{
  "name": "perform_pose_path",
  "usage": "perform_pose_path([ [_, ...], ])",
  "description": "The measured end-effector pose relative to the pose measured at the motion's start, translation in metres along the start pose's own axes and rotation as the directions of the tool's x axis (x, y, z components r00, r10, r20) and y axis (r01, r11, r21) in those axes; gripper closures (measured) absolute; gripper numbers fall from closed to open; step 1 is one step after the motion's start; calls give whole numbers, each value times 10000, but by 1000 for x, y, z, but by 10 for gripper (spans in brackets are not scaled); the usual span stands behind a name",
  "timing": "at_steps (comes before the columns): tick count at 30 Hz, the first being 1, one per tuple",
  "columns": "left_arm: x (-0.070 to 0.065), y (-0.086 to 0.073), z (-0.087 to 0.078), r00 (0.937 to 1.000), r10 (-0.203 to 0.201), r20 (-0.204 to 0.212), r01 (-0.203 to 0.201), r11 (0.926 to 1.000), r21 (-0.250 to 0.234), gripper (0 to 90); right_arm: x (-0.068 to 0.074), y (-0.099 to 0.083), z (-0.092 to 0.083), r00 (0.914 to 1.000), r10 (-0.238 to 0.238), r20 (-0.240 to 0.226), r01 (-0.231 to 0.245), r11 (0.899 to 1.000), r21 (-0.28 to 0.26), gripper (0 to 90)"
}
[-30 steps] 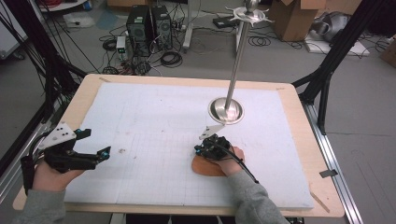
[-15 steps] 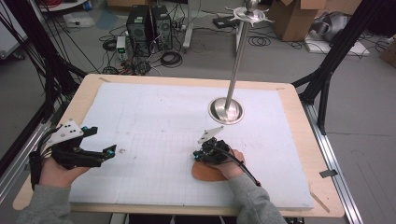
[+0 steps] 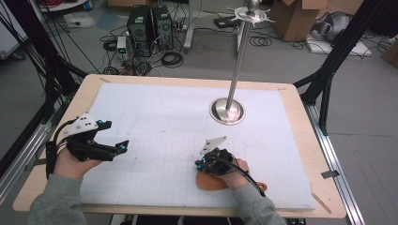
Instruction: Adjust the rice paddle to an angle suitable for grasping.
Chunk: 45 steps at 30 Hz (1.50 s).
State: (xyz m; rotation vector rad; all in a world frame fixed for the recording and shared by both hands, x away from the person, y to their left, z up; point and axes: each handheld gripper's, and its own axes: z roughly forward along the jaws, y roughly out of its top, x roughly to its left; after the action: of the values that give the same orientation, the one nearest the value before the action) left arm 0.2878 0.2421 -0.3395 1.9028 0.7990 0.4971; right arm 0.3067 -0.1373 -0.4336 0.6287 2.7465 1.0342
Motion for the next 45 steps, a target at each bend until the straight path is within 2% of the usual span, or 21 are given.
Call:
perform_pose_path([
  [3, -1, 4, 8, 9999, 76, 141, -77, 10000, 49, 68, 4, 1, -1, 9996, -212, 211, 212, 9998, -16, 891],
  [5, -1, 6, 13, 9997, 134, 225, -135, 9999, 55, 67, 6, 1, -7, 9993, -347, 152, 351, 9992, -211, 891],
  [6, -1, 8, 17, 9992, 176, 347, -178, 9998, 56, 68, 7, -2, -16, 9989, -309, 351, 324, 9986, -425, 891],
  [7, -1, 8, 17, 9992, 176, 347, -178, 9998, 56, 67, 7, -2, -16, 9989, -309, 351, 324, 9986, -425, 891],
  [8, -1, 10, 21, 9991, 149, 403, -150, 9999, 28, 67, 6, -8, -27, 9987, -76, 510, 105, 9983, -567, 891],
  [12, -1, 13, 27, 9983, 198, 543, -199, 9998, 15, 67, 4, -28, -48, 9962, 423, 757, -356, 9955, -877, 891],
  [13, 0, 14, 29, 9980, 210, 595, -212, 9998, 17, 67, 4, -28, -48, 9962, 423, 757, -356, 9955, -877, 891],
  [14, -1, 16, 32, 9975, 242, 663, -246, 9997, 48, 67, 5, -40, -60, 9933, 674, 940, -575, 9930, -1035, 891],
  [17, -1, 17, 35, 9969, 324, 712, -329, 9994, 60, 67, 6, -49, -69, 9908, 885, 1021, -769, 9906, -1132, 891],
  [20, -3, 19, 38, 9967, 266, 768, -266, 9996, -3, 68, 13, -69, -87, 9862, 1252, 1081, -1105, 9850, -1325, 891],
  [25, -2, 19, 39, 9964, 336, 774, -344, 9994, 84, 68, 22, -88, -102, 9818, 1448, 1225, -1277, 9822, -1376, 891],
  [32, -2, 19, 40, 9965, 364, 750, -375, 9992, 121, 67, 26, -106, -107, 9772, 1747, 1207, -1607, 9800, -1176, 891],
  [45, -2, 19, 38, 9967, 325, 750, -331, 9994, 68, 67, 25, -113, -98, 9788, 1908, 743, -1848, 9795, -806, 891],
])
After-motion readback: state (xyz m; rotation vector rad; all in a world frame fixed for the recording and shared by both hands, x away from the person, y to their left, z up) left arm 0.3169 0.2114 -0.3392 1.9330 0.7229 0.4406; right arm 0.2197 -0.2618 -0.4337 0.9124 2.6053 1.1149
